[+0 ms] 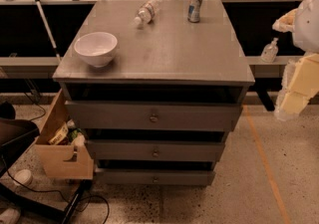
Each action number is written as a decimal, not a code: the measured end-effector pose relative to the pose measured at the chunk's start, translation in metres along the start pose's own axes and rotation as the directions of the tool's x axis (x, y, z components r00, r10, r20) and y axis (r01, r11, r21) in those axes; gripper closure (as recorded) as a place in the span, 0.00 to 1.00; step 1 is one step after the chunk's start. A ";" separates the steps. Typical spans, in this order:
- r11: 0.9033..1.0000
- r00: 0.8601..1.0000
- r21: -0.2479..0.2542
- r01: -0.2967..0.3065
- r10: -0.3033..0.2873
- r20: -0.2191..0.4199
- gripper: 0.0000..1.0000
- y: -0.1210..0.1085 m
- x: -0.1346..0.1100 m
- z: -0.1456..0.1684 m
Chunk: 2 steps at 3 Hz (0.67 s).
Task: Pick redbull can
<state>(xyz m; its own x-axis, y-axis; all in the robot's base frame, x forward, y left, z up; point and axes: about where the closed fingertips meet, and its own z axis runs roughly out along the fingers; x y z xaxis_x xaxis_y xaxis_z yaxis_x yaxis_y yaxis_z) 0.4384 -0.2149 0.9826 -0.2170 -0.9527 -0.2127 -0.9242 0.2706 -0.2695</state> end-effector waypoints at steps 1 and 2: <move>1.000 1.000 0.005 -0.001 0.001 0.002 0.00 -0.001 0.000 0.000; 0.993 0.998 0.114 -0.023 0.016 0.055 0.00 -0.022 0.005 -0.004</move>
Offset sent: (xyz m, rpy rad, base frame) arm 0.0471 -0.0318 0.0216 0.0838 -0.3011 -0.0725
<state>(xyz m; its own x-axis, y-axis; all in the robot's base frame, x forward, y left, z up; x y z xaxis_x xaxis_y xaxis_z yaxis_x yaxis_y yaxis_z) 0.4569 -0.2261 0.9913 -0.2145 -0.9391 -0.2686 -0.8773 0.3061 -0.3697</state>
